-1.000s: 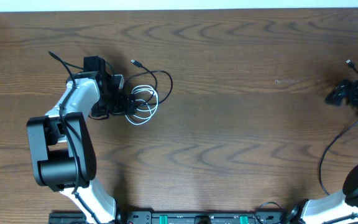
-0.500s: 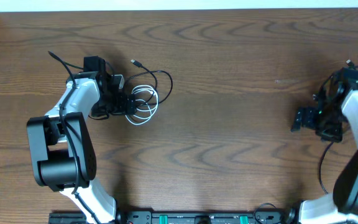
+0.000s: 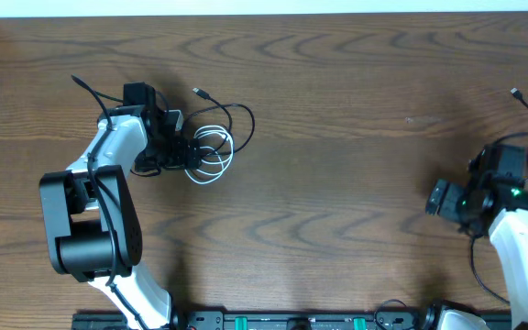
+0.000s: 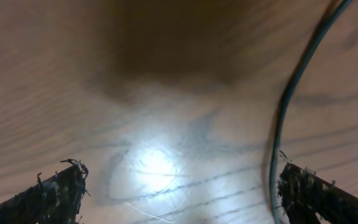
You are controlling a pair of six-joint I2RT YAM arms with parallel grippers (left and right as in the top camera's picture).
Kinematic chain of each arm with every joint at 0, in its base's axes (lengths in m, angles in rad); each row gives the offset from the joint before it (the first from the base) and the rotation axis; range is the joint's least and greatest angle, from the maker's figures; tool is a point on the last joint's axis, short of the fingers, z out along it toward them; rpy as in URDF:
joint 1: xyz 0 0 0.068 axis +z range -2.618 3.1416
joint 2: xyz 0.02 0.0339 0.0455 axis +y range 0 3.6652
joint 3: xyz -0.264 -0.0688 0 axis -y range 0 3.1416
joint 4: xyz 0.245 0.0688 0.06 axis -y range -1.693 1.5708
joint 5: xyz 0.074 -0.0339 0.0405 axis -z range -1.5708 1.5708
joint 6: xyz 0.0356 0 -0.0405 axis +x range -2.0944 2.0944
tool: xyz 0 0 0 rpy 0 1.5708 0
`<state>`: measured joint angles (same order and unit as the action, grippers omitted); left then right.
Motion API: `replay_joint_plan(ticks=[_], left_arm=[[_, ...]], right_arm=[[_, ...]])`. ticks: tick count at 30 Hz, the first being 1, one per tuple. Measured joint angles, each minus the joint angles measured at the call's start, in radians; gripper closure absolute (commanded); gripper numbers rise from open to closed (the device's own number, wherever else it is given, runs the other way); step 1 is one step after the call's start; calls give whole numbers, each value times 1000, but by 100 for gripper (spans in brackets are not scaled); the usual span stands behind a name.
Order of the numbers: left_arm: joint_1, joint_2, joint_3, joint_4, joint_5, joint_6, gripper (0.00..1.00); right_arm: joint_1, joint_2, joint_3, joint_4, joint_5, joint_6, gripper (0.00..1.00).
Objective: Untangle cables
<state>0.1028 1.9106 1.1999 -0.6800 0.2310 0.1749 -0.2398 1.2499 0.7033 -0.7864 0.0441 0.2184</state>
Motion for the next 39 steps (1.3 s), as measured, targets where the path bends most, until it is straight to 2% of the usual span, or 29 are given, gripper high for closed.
replay_joint_plan(ticks=[5, 16, 20, 27, 32, 39], left_arm=[[0, 0, 0, 0, 0, 0, 2], [0, 0, 0, 0, 0, 0, 2], [0, 0, 0, 0, 0, 0, 2], [0, 0, 0, 0, 0, 0, 2], [0, 0, 0, 0, 0, 0, 2], [0, 0, 0, 0, 0, 0, 2]], right_arm=[[0, 0, -95, 5, 87, 67, 1], [-1, 0, -130, 0, 175, 146, 1], [-1, 0, -164, 42, 188, 152, 14], [-1, -5, -216, 148, 198, 130, 14], [-1, -24, -256, 261, 189, 87, 18], [-3, -35, -287, 325, 129, 72, 27]])
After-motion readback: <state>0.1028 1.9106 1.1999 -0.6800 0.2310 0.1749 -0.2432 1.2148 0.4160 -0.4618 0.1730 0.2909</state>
